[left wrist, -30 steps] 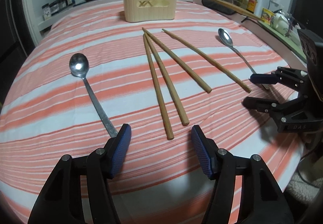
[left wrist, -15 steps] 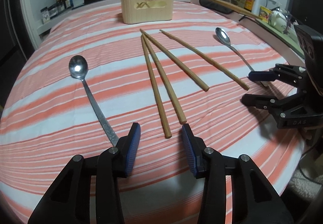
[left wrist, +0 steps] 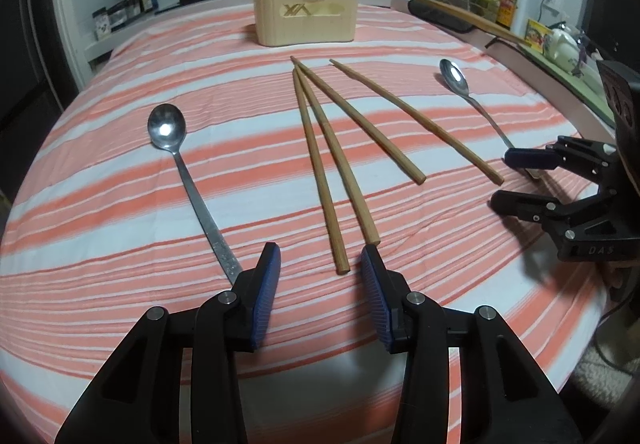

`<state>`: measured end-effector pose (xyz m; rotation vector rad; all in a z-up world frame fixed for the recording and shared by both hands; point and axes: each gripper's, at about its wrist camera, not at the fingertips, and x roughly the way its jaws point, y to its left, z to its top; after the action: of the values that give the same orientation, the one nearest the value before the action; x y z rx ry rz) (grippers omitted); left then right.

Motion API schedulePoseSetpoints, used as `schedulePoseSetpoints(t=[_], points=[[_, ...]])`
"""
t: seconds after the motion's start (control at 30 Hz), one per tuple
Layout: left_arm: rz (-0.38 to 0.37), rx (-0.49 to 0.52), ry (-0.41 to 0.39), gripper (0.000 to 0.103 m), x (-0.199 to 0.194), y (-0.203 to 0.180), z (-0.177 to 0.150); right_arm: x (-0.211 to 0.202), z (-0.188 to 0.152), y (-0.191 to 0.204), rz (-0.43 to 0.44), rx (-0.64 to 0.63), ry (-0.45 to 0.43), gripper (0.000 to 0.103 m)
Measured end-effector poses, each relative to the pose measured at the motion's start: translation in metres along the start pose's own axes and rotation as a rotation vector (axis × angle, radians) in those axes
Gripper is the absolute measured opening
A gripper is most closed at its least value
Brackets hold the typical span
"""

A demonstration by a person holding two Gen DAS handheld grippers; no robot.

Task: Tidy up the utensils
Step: 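Close the left tool on a chopstick while the right tool grasps another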

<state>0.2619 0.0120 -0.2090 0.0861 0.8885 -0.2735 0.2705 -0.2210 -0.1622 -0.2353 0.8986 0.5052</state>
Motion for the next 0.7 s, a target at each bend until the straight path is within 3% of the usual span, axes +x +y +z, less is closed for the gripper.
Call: schedulePoseSetpoints(t=[0.27,0.43,0.5,0.53,0.6,0.7], points=[[0.011,-0.01,-0.009,0.039,0.001,-0.0023,-0.0001,0.0008,0.0018,0.0015,0.005,-0.013,0.008,0.06],[0.014,-0.014,-0.018,0.026,0.0007,-0.0059,-0.0004,0.0039,0.007,0.007,0.022,-0.019,0.009,0.045],[-0.006,-0.023,-0.021,0.009,-0.0001,-0.0066,-0.0013,0.0032,0.0065,0.0082,0.018,-0.023,0.004,0.036],[-0.016,-0.035,-0.022,0.007,-0.0002,-0.0066,-0.0016,0.0025,0.0059,0.0079,0.018,-0.021,-0.001,0.032],[-0.017,-0.049,-0.026,0.005,-0.0007,-0.007,-0.0014,0.002,0.0059,0.0064,0.004,-0.008,-0.005,0.013],[-0.024,-0.077,-0.025,0.004,-0.0027,-0.0033,0.002,0.0006,0.007,0.0007,0.001,0.026,-0.009,0.006]])
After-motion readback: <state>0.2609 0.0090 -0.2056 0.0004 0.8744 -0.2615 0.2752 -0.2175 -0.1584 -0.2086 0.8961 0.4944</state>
